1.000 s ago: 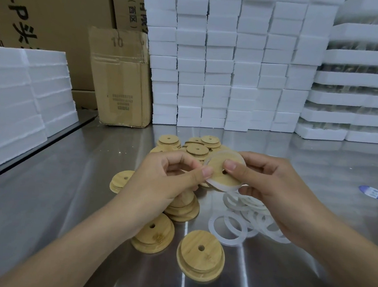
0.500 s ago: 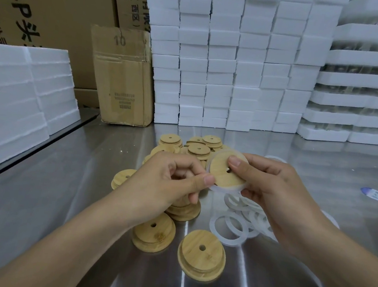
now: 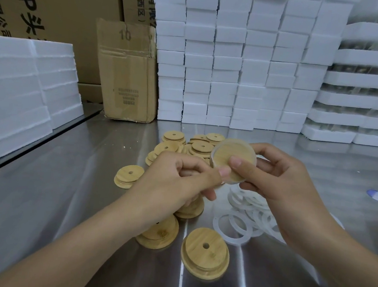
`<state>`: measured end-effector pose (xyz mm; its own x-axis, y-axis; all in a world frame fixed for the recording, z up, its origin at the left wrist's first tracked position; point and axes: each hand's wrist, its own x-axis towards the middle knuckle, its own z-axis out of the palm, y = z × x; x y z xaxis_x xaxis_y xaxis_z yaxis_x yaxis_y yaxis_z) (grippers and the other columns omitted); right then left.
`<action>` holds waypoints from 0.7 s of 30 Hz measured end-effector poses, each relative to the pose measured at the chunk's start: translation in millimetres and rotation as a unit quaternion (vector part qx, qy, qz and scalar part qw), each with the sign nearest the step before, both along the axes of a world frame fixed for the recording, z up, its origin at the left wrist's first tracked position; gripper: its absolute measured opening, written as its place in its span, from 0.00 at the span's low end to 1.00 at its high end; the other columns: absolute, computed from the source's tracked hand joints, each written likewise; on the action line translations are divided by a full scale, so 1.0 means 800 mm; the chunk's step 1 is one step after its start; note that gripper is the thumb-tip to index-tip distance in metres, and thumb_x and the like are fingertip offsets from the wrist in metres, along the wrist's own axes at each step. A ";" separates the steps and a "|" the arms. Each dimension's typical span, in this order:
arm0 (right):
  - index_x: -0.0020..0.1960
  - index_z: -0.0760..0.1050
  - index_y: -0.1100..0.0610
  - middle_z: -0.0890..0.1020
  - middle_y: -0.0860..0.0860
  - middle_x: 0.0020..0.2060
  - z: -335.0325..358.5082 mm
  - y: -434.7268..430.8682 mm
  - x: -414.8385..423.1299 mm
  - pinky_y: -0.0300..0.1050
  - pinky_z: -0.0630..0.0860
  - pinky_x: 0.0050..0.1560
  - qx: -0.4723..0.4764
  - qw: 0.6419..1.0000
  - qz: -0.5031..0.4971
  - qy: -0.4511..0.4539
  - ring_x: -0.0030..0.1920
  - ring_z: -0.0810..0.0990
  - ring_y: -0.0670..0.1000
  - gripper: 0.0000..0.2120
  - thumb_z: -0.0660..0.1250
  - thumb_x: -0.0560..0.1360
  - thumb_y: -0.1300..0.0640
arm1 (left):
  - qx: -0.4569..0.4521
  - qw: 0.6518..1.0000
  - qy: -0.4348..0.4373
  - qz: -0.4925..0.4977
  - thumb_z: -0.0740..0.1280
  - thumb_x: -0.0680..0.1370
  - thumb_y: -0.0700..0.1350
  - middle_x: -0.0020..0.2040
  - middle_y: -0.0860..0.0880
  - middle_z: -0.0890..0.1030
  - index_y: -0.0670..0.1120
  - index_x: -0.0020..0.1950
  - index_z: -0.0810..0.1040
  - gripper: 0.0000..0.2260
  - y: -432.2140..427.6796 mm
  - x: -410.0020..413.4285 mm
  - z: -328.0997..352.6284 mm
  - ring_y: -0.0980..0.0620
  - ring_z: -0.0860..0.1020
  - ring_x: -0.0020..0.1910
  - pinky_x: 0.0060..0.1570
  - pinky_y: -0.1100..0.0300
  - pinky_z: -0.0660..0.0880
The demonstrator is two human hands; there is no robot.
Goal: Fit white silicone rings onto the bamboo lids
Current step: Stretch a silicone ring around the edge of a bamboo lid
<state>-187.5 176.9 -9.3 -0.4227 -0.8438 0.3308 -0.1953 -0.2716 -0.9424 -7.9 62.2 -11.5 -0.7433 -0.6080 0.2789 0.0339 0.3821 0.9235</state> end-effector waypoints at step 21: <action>0.54 0.87 0.56 0.89 0.56 0.47 0.009 0.003 0.000 0.36 0.79 0.43 0.046 0.995 0.052 -0.074 0.44 0.84 0.49 0.14 0.70 0.79 0.48 | 0.005 0.999 0.012 -0.030 0.71 0.79 0.55 0.30 0.51 0.77 0.50 0.41 0.87 0.12 -0.003 -0.004 -0.003 0.55 0.70 0.29 0.30 0.67 0.67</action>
